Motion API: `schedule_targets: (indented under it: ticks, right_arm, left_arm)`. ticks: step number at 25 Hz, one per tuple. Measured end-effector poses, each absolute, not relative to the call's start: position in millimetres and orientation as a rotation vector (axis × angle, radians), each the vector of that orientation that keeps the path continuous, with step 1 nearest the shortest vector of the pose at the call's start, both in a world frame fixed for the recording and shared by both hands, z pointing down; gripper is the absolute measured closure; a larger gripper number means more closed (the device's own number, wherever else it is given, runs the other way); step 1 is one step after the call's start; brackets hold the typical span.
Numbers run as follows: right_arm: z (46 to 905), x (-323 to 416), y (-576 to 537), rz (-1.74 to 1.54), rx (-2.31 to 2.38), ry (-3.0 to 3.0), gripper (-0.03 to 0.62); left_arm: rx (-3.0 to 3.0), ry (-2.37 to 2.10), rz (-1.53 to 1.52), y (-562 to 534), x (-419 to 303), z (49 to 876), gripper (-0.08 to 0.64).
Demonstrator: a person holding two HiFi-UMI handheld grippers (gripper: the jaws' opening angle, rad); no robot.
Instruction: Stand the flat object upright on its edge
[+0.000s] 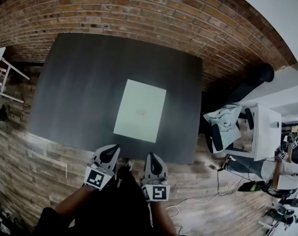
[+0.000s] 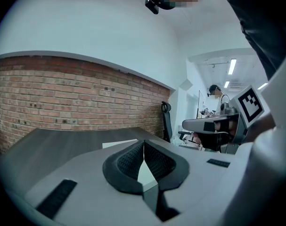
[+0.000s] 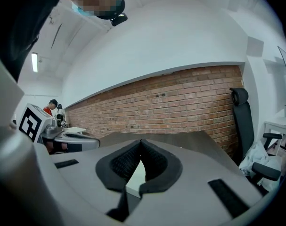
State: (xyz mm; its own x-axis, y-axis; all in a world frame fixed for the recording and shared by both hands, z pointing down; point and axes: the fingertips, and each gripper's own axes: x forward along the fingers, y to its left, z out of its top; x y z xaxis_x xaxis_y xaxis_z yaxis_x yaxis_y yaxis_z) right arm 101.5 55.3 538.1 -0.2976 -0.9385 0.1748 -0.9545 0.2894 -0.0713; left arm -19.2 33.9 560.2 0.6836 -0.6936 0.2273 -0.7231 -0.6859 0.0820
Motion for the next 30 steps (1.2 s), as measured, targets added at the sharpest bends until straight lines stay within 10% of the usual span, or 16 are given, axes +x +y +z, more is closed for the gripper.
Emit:
schedule_targets:
  ticks: [30]
  right_arm:
    - [686.6, 123.5, 24.1, 0.412, 1.73, -2.282, 0.568]
  left_arm:
    - [2.634, -1.078, 0.498, 2.9, -22.5, 713.4, 0.526]
